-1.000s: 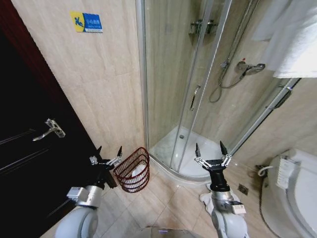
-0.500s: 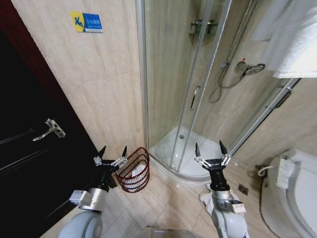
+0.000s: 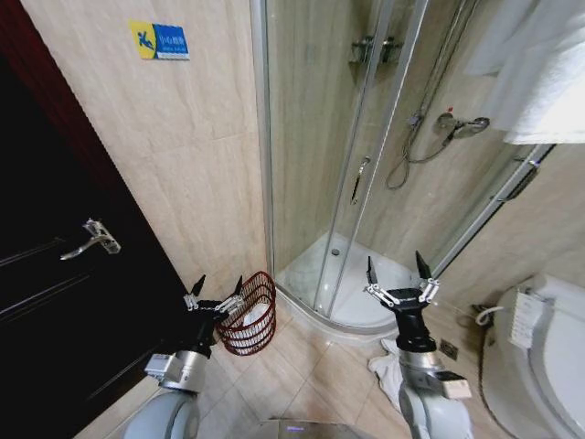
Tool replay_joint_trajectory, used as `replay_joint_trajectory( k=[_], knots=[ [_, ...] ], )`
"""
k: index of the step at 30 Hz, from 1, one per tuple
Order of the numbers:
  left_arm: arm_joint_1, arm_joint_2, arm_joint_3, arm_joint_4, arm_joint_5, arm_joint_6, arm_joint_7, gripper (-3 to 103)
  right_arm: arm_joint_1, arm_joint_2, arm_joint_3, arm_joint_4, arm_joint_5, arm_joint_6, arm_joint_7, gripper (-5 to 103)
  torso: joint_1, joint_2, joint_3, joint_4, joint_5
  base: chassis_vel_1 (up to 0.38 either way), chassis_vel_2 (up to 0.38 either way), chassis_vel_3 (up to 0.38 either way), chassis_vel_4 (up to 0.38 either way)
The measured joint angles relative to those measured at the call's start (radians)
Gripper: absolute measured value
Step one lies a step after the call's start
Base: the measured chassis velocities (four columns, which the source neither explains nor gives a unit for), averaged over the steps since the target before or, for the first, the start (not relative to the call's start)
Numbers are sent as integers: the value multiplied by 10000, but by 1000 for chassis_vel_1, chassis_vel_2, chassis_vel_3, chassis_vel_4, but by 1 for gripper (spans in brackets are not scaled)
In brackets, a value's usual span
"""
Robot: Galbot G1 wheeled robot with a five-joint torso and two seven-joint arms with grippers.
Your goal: Discard the used towel into the hamper.
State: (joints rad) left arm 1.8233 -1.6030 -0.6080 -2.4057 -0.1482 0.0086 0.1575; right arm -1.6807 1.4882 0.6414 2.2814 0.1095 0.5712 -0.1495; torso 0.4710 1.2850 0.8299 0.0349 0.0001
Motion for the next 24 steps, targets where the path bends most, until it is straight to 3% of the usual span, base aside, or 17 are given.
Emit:
replay_joint_trajectory(
  k=[5, 12, 18, 24],
  knots=[
    [-3, 1, -2, 3, -1, 0, 2, 100, -6, -163, 496, 495, 366, -32, 122, 100, 0, 0, 0, 1, 0, 0, 0, 0, 0],
    [-8, 8, -8, 8, -8, 0, 6, 100, 266, -1266, 2859, 1570, 2530, -883, -17, 100, 0, 0, 0, -1, 2, 0, 0, 0, 0],
    [-9, 9, -9, 11, -13, 0, 7, 100, 904, -1952, 4270, 1642, 3528, -1523, -20, 100, 0, 0, 0, 0, 1, 0, 0, 0, 0],
    [-9, 9, -10, 12, -17, 1, 7, 100, 1266, -1906, 4446, 1670, 3745, -1484, -153, 100, 0, -1, 0, 1, 2, 0, 0, 0, 0]
  ],
)
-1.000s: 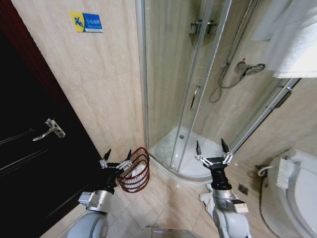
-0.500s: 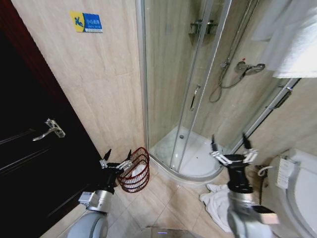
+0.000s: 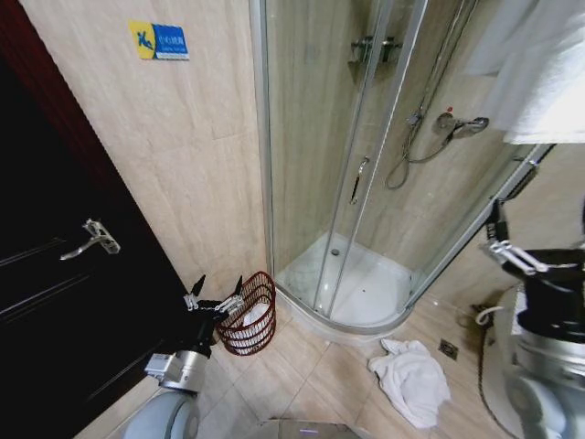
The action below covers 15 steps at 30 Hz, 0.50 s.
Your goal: Discard the used towel into the hamper.
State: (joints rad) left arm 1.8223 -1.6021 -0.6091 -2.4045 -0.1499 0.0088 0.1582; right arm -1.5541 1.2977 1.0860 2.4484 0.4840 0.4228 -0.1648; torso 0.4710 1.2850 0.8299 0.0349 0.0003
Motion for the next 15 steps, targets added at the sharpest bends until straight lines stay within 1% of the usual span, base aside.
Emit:
replay_joint_trajectory(
  k=[5, 8, 15],
  knots=[
    [-1, 0, 0, 0, -1, 2, 0, 100, 83, -63, 246, 90, 218, -101, -1, 100, 0, 0, 0, -1, -3, 0, 0, 0, 0],
    [-1, 0, 0, 0, -2, 4, -1, 100, 286, -275, 508, 92, 469, -288, 3, 100, 0, 0, 0, 0, -2, 0, 0, 0, 0],
    [-1, 1, -1, 0, -2, 5, -2, 100, 335, -376, 530, 66, 527, -430, -175, 100, 0, 0, 0, 0, -3, 0, 0, 0, 0]
  ],
)
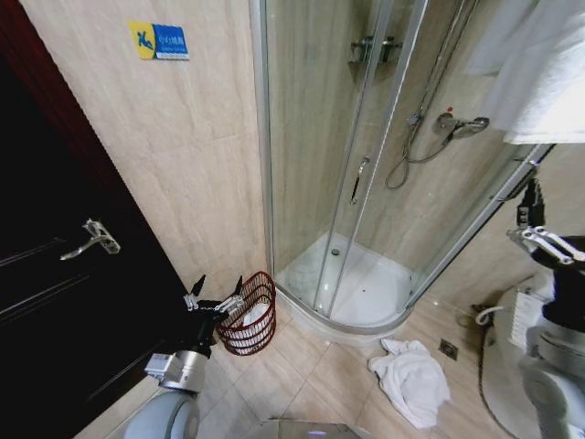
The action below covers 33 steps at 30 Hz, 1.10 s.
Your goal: Discard the used towel into the hamper.
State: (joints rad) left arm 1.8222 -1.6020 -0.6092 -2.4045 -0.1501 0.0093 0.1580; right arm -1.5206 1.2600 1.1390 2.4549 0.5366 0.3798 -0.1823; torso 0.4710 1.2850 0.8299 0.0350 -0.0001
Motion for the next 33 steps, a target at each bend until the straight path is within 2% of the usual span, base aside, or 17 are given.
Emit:
replay_joint_trajectory(
  k=[8, 15, 19, 23, 28, 33],
  knots=[
    [0, 1, -2, -1, 0, 1, -1, 100, -78, -28, 263, 76, 78, 16, -93, 100, 0, 0, 0, 0, 0, -55, -50, 47, 58],
    [0, -1, -1, 0, -1, 1, -1, 100, -137, -24, 354, 174, 98, 48, -206, 100, 0, 0, 0, 0, -2, -171, -173, 193, 179],
    [-1, -3, 0, 0, 0, 1, -1, 100, -136, -49, 352, 173, 106, 50, -19, 100, 0, -1, 0, -2, 9, -182, -145, 172, 166],
    [-1, -2, 1, 0, -1, 1, 0, 100, -65, -198, 363, 172, 141, -19, 331, 100, 1, -1, 0, -1, 3, -51, -98, 72, 39],
    [0, 1, -3, 0, 0, 1, -1, 100, 236, -469, 305, 105, 159, -627, 1463, 100, -2, 0, 0, -1, -1, 0, 0, 0, 0],
    [-1, 5, -2, 0, 0, 1, 0, 100, 705, -909, 482, -55, 453, -730, 1726, 100, -1, -1, 0, -2, 0, 14, 23, -33, -7]
  ],
)
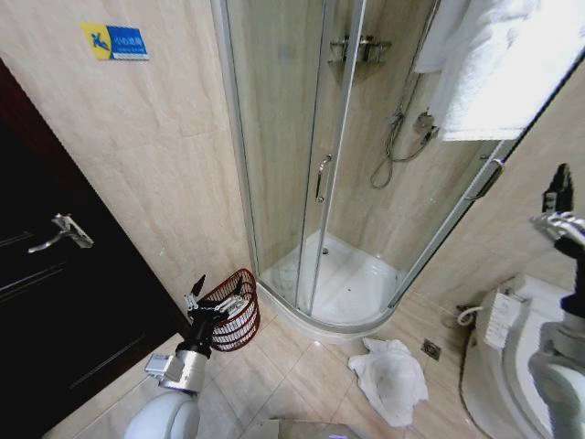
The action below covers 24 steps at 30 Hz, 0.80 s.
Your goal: Discard the used towel into the hamper.
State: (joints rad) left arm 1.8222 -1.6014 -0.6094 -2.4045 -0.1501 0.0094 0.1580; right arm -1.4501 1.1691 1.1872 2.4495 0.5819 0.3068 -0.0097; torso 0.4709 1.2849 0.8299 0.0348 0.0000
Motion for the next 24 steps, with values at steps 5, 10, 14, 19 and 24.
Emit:
replay_joint_trajectory(
  k=[5, 10, 14, 19, 24],
  knots=[
    [0, -3, 1, 0, 0, 0, 0, 100, 555, -663, 419, -303, 547, 1, -196, 100, 1, 0, 0, 2, 1, 11, 39, 32, 36],
    [0, -4, 2, 0, 0, 0, 0, 100, 1385, -1458, 525, -934, 1166, 104, -609, 100, 1, 0, 1, 1, 3, 13, 16, 21, 22],
    [0, -4, 2, 0, 0, 0, 0, 100, 2234, -2185, 262, -1467, 1485, 1, -686, 100, 1, 0, 1, 0, 2, 75, 59, 66, 76],
    [0, -7, 1, 0, 0, 0, -1, 100, 3397, -3102, -216, -2427, 1709, -120, -797, 100, 1, 0, 1, 8, 0, 78, 74, 78, 69],
    [0, -5, 2, 1, -1, 0, -1, 100, 4663, -3931, -804, -3255, 1759, -554, -539, 100, 3, 0, 2, -2, 0, 13, 16, 26, 26]
  ],
)
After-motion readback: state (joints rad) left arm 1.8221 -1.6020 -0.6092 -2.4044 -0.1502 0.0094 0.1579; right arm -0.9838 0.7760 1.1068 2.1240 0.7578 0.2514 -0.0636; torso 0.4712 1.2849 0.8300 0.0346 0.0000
